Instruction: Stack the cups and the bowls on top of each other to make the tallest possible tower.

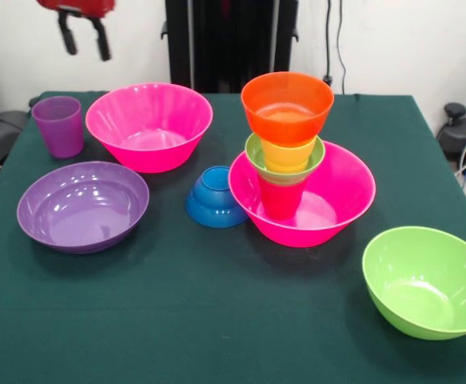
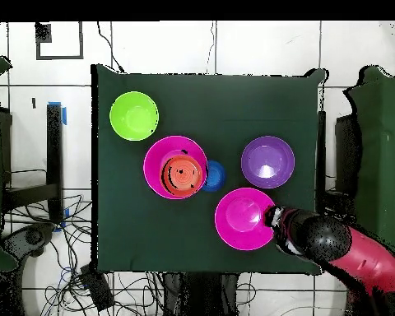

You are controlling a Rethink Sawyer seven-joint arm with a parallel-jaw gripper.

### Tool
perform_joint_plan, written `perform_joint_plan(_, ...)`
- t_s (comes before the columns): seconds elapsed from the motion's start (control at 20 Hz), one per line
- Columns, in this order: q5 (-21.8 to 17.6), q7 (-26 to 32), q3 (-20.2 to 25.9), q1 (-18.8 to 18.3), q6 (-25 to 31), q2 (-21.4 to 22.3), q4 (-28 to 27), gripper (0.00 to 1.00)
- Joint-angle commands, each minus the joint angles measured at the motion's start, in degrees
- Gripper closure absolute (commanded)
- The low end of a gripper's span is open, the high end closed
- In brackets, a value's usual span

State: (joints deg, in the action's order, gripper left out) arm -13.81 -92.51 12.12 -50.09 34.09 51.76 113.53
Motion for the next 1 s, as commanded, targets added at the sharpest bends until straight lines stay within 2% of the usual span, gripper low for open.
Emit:
perform_joint_plan(0.05, -9.24, 8.08, 7.1, -0.67, -8.45, -4.95, 4.73, 0.0)
perform_joint_plan(0.3, -16.2, 8.25, 6.65, -1.61, -11.09, -9.82, 0.17, 0.0)
perform_joint_plan(0.7, -20.01, 7.09, 8.61, -4.43, -8.91, -11.92, -2.2, 0.0)
perform_joint_plan(1.0, -22.36, 6.4, 8.33, -4.84, -8.2, -12.05, -3.32, 0.0)
